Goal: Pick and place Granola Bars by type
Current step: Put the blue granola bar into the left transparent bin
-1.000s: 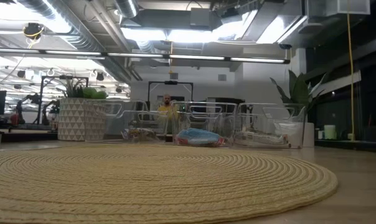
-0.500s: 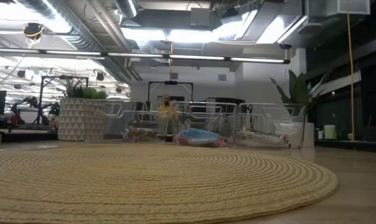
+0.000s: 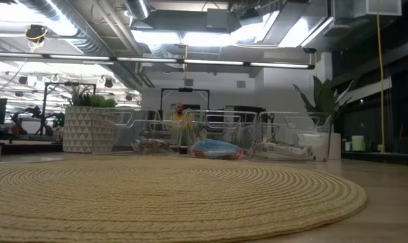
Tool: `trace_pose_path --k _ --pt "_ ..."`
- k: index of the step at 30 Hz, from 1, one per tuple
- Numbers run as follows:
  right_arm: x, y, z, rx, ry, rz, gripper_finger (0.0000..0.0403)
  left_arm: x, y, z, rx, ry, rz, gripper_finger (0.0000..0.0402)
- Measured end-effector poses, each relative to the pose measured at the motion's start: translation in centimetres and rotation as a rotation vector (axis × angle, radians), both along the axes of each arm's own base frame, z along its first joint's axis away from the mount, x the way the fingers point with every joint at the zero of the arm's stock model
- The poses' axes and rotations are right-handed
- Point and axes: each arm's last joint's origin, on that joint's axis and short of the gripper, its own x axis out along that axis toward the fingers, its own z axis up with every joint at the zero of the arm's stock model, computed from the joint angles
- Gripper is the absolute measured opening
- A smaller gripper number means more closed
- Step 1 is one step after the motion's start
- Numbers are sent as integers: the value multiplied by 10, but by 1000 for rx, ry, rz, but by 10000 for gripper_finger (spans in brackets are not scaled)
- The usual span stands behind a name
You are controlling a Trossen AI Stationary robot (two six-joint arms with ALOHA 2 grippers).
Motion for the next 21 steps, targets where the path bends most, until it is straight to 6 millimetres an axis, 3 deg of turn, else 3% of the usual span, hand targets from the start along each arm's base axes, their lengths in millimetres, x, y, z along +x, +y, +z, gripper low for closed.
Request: trace_pose_path --k 6,21 --pt "4 -11 8 -4 -78 27 40 9 1 0 38 -39 68 299" --pt "7 -20 16 -14 -159 30 38 25 -1 9 40 -196 80 302"
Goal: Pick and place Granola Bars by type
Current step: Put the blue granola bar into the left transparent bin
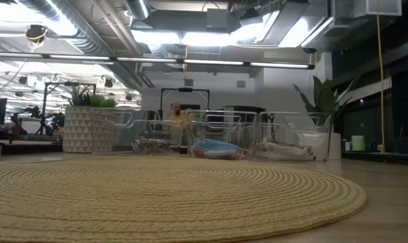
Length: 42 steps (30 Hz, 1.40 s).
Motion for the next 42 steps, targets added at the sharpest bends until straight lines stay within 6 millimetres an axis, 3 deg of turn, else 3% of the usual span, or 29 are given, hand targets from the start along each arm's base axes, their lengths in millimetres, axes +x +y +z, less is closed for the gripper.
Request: trace_pose_path --k 19,26,30,35,42 --pt "26 -5 -16 -14 -28 43 29 20 -4 -3 -53 -82 -61 302" --pt "34 -11 -23 8 -25 70 45 22 -5 -3 -70 -87 -64 293" --pt "35 -11 -24 4 -21 71 38 22 -4 -4 -88 -80 -50 250" --pt "35 -11 -24 3 -26 70 33 22 -4 -4 -71 -83 -47 160" --pt "35 -11 -24 3 -25 71 68 22 -5 -4 -53 -85 -67 43"
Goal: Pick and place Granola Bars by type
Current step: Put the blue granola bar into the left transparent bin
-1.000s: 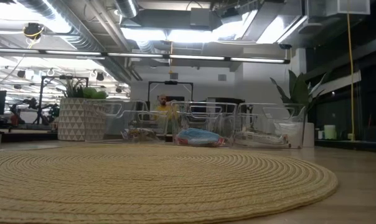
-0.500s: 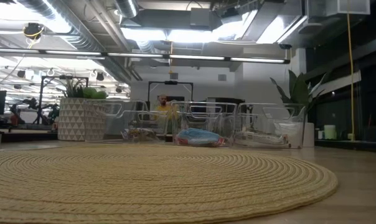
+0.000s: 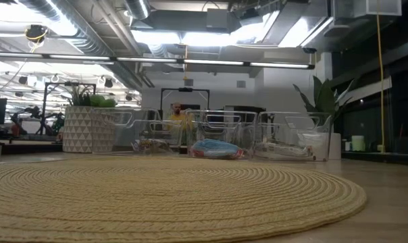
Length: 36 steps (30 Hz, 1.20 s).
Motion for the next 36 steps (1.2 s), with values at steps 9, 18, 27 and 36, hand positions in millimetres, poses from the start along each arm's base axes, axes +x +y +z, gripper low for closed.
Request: trace_pose_path --k 9,18,27,36 --pt "-3 2 1 -9 10 107 144 0 0 0 20 1 1 36" --pt "-21 -1 8 -16 98 86 216 -2 1 2 17 -9 17 21" --pt "-51 -9 14 -86 254 -32 222 -18 7 11 43 -11 93 25" --pt "-84 -16 20 -126 369 -110 206 -35 29 17 27 11 197 27"
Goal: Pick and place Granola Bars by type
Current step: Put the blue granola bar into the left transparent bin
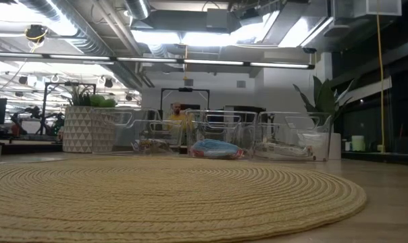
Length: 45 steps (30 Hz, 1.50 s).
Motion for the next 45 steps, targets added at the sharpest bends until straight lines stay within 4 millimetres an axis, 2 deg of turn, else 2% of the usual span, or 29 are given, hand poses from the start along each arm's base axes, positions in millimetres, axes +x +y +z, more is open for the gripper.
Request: trace_pose_path --k 11,20,27,39,45 --pt "-44 2 13 -97 56 -136 171 -7 45 -15 -41 166 203 28" --pt "-82 -6 25 -130 62 -191 160 -19 91 -25 -134 238 355 21" --pt "-101 -12 30 -179 66 -219 160 -21 128 -52 -228 403 462 28" --pt "-113 -16 31 -251 92 -213 160 -8 182 -110 -333 648 556 29" --pt "-125 -20 29 -235 129 -257 160 -11 207 -137 -419 724 586 23"
